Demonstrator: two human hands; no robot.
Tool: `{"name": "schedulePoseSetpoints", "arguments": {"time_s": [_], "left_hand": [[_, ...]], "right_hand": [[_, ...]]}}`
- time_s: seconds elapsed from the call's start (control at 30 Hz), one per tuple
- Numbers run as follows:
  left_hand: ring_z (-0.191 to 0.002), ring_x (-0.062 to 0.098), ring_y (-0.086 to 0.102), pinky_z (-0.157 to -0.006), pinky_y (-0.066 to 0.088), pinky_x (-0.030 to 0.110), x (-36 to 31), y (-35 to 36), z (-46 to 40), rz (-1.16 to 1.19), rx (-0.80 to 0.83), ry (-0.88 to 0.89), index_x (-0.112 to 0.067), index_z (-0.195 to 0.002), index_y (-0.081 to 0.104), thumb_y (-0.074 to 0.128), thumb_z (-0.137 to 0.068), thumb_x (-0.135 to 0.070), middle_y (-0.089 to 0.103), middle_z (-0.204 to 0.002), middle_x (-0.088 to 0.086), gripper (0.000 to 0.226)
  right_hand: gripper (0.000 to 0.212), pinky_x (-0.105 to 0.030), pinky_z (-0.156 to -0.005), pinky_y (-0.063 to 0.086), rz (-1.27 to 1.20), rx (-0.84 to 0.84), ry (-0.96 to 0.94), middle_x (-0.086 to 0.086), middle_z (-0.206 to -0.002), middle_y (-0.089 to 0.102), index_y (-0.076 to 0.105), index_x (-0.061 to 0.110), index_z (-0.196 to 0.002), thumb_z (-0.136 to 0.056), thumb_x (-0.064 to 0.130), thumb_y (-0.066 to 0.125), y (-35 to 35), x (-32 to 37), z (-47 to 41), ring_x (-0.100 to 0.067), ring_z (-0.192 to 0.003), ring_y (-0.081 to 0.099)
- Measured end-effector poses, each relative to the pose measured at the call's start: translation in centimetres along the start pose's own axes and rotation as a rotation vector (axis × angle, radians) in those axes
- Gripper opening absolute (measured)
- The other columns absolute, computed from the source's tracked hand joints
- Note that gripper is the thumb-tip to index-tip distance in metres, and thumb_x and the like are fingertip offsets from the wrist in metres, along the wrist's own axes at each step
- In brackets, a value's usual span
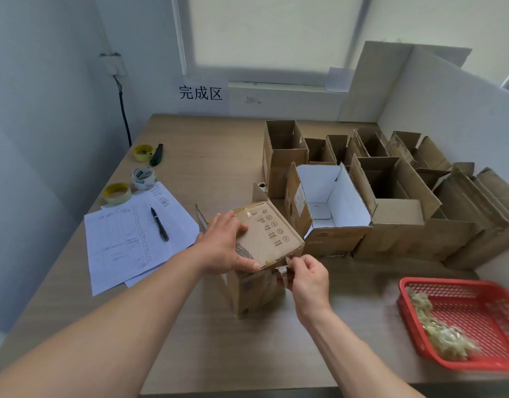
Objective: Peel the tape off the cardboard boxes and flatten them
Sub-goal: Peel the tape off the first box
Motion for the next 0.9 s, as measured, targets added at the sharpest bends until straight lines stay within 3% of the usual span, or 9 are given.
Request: {"name": "schedulePoseSetpoints", "arguments": {"time_s": [0.13,0.23,0.33,0.43,0.53,0.67,0.83,0.9], "left_hand": [[-0.148,0.012,-0.002,-0.120,0.017,0.050,-0.2,0.2,0.0,-0.006,0.011,0.013,-0.026,-0.147,0.034,0.083,-0.062,-0.063,0.008,-0.160,-0.010,0.105],[-0.151,0.016,-0.005,-0.121,0.014,0.052,0.2,0.1,0.1,-0.002,0.024,0.001,-0.027,-0.147,0.033,0.083,-0.063,-0.064,0.006,-0.162,-0.010,0.105],[-0.149,0.013,-0.002,-0.120,0.016,0.051,0.2,0.0,0.0,-0.005,0.026,0.018,-0.027,-0.147,0.033,0.082,-0.063,-0.066,0.007,-0.161,-0.009,0.105],[-0.150,0.014,-0.004,-0.121,0.015,0.051,0.1,-0.1,0.0,-0.003,0.031,0.017,-0.027,-0.148,0.033,0.082,-0.064,-0.064,0.005,-0.162,-0.008,0.105],[-0.150,0.013,-0.002,-0.121,0.015,0.049,0.3,-0.2,-0.1,0.002,0.024,0.019,-0.026,-0.147,0.033,0.083,-0.064,-0.064,0.007,-0.161,-0.008,0.104],[-0.150,0.014,-0.004,-0.121,0.014,0.050,0.4,-0.1,-0.1,0.008,0.033,0.018,-0.027,-0.147,0.033,0.082,-0.064,-0.064,0.006,-0.161,-0.009,0.104],[-0.152,0.016,-0.010,-0.122,0.012,0.055,0.5,0.0,-0.3,0.021,0.047,0.006,-0.028,-0.148,0.031,0.083,-0.064,-0.064,0.001,-0.164,-0.009,0.105],[-0.151,0.016,-0.009,-0.122,0.012,0.055,0.5,-0.1,-0.3,0.020,0.042,0.011,-0.027,-0.148,0.031,0.083,-0.064,-0.064,0.002,-0.164,-0.009,0.105]], "right_hand": [[0.026,-0.043,-0.063,0.043,-0.209,-0.207,0.101,-0.011,-0.064,0.046,0.049,0.008,-0.062,-0.087,0.003,0.055,1.3,-0.7,1.4,-0.026,-0.066,0.042],[0.022,-0.044,-0.066,0.050,-0.370,-0.090,0.187,-0.014,-0.067,0.056,0.056,0.005,-0.070,-0.091,0.001,0.057,1.2,-0.5,1.7,-0.027,-0.064,0.052],[0.008,-0.040,-0.068,0.050,-0.383,0.044,0.166,-0.018,-0.080,0.060,0.061,0.002,-0.092,-0.096,0.007,0.056,0.1,0.0,1.5,-0.028,-0.067,0.059],[0.015,-0.044,-0.070,0.054,-0.401,0.066,0.158,-0.020,-0.090,0.055,0.059,0.000,-0.104,-0.099,0.012,0.052,0.3,-0.1,1.4,-0.034,-0.079,0.058],[0.021,-0.040,-0.062,0.056,-0.390,0.080,0.124,-0.017,-0.086,0.052,0.057,0.002,-0.101,-0.101,0.021,0.051,0.8,-0.2,1.6,-0.027,-0.068,0.058],[0.049,-0.031,-0.052,0.054,-0.384,0.114,0.077,-0.013,-0.085,0.065,0.069,0.010,-0.106,-0.090,0.054,0.053,1.0,-0.1,1.4,-0.019,-0.061,0.059],[0.048,-0.031,-0.047,0.052,-0.281,0.050,-0.025,-0.013,-0.077,0.061,0.062,0.004,-0.092,-0.085,0.051,0.056,1.1,-0.4,0.8,-0.020,-0.057,0.058],[0.041,-0.034,-0.052,0.053,-0.249,0.038,-0.078,-0.011,-0.075,0.063,0.060,0.008,-0.083,-0.087,0.049,0.055,1.1,-0.6,0.7,-0.026,-0.064,0.058]]}}
Point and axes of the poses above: each hand's wrist, its own z-axis away from the middle knuckle, its own y-axis out of the palm, x = y × z, the point moved 2 cm from there along -z, towards the middle knuckle
